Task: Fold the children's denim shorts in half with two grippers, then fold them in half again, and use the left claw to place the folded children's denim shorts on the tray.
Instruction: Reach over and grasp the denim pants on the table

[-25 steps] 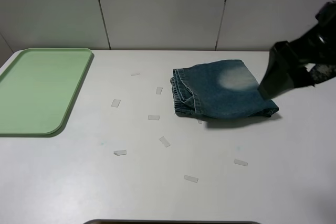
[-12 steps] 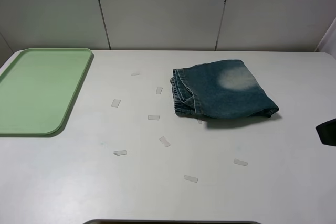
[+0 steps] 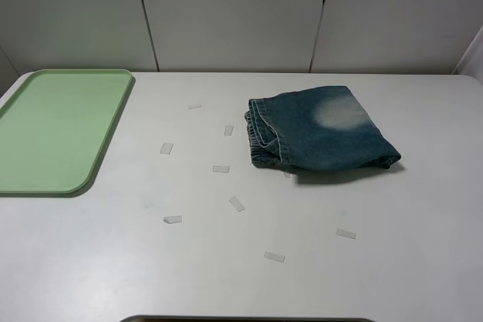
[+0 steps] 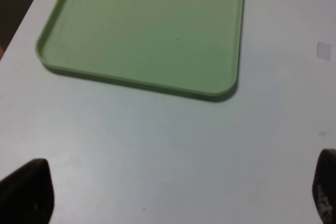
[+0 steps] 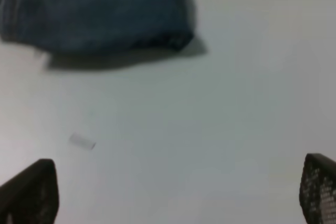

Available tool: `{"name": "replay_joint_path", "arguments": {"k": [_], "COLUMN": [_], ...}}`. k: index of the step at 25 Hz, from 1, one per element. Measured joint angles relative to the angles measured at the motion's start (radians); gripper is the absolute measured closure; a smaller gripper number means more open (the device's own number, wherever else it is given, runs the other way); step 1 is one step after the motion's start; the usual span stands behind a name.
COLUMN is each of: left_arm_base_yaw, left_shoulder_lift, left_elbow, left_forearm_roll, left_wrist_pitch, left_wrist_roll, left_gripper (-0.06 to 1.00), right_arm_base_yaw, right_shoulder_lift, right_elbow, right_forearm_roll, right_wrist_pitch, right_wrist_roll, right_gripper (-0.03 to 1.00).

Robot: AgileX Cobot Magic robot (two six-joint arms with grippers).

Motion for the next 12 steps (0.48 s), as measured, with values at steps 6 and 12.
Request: {"name": "replay_joint_path", "arguments": {"k": [6,12], "left_arm_base_yaw": [0.0,0.0], "left_shoulder_lift": [0.0,0.0], "left_elbow": [0.0,0.0], "left_forearm_roll": [0.0,0.0], "left_wrist_pitch": [0.0,0.0], "left_wrist_roll": [0.0,0.0], "left_gripper": [-0.04,-0.04], "right_arm_base_yaw": [-0.055,-0.055], "right_shoulder_lift": [-0.141,-0.142], "right_elbow": [0.028,0.032], "right_forearm_roll": [-0.001,-0.001], "right_wrist_pitch": [-0.059,-0.064], "right_wrist_roll": [-0.013,-0.013], "right_gripper": [0.28,0.28]}}
